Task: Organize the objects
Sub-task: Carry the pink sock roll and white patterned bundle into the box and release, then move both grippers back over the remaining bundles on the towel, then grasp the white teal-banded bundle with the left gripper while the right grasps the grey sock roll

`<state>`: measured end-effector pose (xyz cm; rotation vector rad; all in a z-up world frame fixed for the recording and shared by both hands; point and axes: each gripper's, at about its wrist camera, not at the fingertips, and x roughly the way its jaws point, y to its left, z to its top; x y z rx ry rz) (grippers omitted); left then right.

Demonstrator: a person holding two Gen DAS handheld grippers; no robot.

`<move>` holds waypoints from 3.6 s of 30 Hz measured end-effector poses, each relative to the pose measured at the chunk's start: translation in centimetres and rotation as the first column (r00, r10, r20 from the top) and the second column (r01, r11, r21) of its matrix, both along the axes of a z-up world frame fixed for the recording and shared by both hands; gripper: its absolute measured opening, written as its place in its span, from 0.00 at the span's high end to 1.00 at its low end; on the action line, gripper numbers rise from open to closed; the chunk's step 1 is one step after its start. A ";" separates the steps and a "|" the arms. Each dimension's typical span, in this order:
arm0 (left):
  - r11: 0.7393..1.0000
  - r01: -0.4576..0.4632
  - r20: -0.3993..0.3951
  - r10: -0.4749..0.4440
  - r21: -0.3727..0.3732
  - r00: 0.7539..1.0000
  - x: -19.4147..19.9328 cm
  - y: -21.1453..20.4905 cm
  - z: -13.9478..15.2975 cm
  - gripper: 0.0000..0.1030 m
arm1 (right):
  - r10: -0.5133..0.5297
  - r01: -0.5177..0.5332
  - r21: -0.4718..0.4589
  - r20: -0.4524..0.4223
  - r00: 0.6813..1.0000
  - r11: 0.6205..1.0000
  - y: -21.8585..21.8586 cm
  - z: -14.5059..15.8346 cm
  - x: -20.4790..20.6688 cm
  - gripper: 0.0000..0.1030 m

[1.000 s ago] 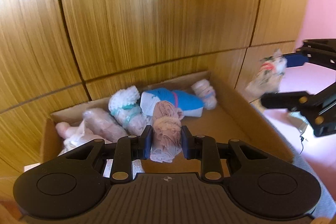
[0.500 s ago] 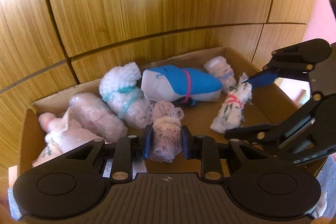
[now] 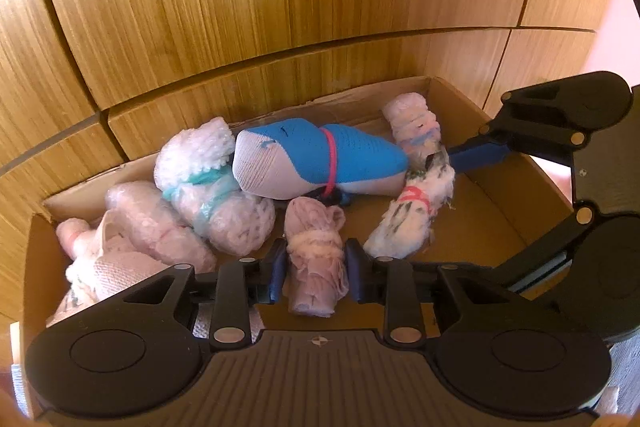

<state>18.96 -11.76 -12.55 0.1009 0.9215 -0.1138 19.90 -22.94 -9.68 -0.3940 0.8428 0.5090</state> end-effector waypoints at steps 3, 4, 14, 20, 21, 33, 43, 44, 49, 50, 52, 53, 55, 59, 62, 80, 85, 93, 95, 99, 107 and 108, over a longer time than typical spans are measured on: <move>1.000 -0.007 -0.002 0.007 0.001 1.000 0.0 0.0 0.1 0.61 | -0.011 0.011 -0.007 -0.001 1.000 1.000 -0.2 0.2 -0.2 0.36; 1.000 -0.011 -0.003 0.011 0.002 1.000 -0.1 0.0 0.1 0.58 | -0.017 0.017 -0.007 -0.003 1.000 1.000 -0.3 0.2 -0.2 0.35; 0.997 -0.070 -0.012 0.069 -0.044 0.998 -1.1 0.7 1.1 0.20 | -0.084 0.082 -0.052 -0.029 0.996 0.995 -0.6 0.8 -0.1 0.30; 0.991 -0.111 -0.025 0.110 -0.075 0.994 -1.4 0.9 1.6 0.09 | -0.119 0.117 -0.069 -0.030 0.992 0.991 -0.5 1.1 -0.7 0.29; 0.990 -0.117 -0.027 0.115 -0.081 0.993 -1.4 0.9 1.7 0.08 | -0.123 0.121 -0.072 -0.027 0.992 0.990 -0.5 1.2 -0.7 0.29; 0.976 -0.165 -0.038 0.162 -0.140 0.986 -2.6 1.0 3.6 0.01 | -0.159 0.157 -0.050 -0.018 0.987 0.986 -1.5 3.4 -1.7 0.23; 0.947 -0.188 -0.064 0.178 -0.259 0.982 -2.5 0.1 5.0 0.01 | -0.197 0.197 -0.019 0.004 0.980 0.980 0.2 5.2 -4.1 0.17; 0.944 -0.191 -0.068 0.179 -0.270 0.982 -2.6 0.0 5.2 0.01 | -0.201 0.201 -0.019 0.008 0.980 0.979 0.2 5.5 -4.4 0.17; 0.931 -0.191 -0.055 0.183 -0.311 0.981 -4.6 -0.1 6.9 0.01 | -0.230 0.230 0.002 0.013 0.973 0.973 0.4 6.8 -5.7 0.16; 0.930 -0.193 -0.052 0.186 -0.314 0.981 -5.2 -0.1 7.2 0.01 | -0.240 0.240 0.006 0.019 0.971 0.971 0.5 7.0 -6.0 0.16; 0.929 -0.190 -0.039 0.188 -0.316 0.981 -6.5 0.1 8.1 0.01 | -0.260 0.259 0.023 0.019 0.965 0.966 0.3 7.6 -7.0 0.15; 0.931 -0.188 -0.030 0.188 -0.314 0.982 -7.3 0.3 8.6 0.01 | -0.272 0.272 0.035 0.019 0.962 0.962 0.1 8.0 -7.7 0.15; 0.933 -0.181 -0.008 0.188 -0.310 0.982 -9.1 0.6 9.4 0.01 | -0.289 0.288 0.050 0.029 0.957 0.956 -0.2 8.7 -9.0 0.14; 0.941 -0.177 0.031 0.194 -0.288 0.981 -12.7 1.7 10.1 0.01 | -0.302 0.298 0.075 0.041 0.953 0.952 -0.2 9.2 -11.6 0.13; 0.950 -0.187 0.052 0.206 -0.251 0.977 -15.2 2.1 9.7 0.01 | -0.314 0.310 0.085 0.039 0.949 0.947 0.0 9.0 -13.2 0.12; 0.956 -0.231 0.020 0.238 -0.181 0.971 -24.2 2.3 4.6 0.00 | -0.389 0.379 0.211 0.008 0.921 0.901 1.6 7.1 -19.6 0.05; 0.959 -0.234 0.023 0.241 -0.158 0.970 -24.6 1.7 3.3 0.00 | -0.431 0.421 0.227 -0.005 0.902 0.878 1.2 6.2 -20.1 0.05; 0.957 -0.250 0.017 0.255 -0.145 0.967 -24.0 1.1 0.7 0.00 | -0.458 0.451 0.192 -0.009 0.889 0.872 0.4 4.1 -19.9 0.04; 0.955 -0.258 0.016 0.263 -0.146 0.965 -23.8 1.0 0.2 0.00 | -0.466 0.458 0.179 0.000 0.885 0.870 0.4 3.6 -19.9 0.04; 0.959 -0.251 0.049 0.259 -0.128 0.965 -23.4 0.3 -0.3 0.00 | -0.494 0.485 0.211 -0.010 0.869 0.849 -0.2 3.0 -19.8 0.04; 0.948 -0.276 0.102 0.294 -0.159 0.950 -23.4 0.4 -1.3 0.01 | -0.563 0.542 0.261 0.008 0.827 0.799 0.1 1.3 -19.8 0.04; 0.946 -0.276 0.110 0.297 -0.169 0.949 -23.4 0.4 -1.4 0.01 | -0.565 0.541 0.265 0.017 0.825 0.798 0.2 1.1 -19.8 0.04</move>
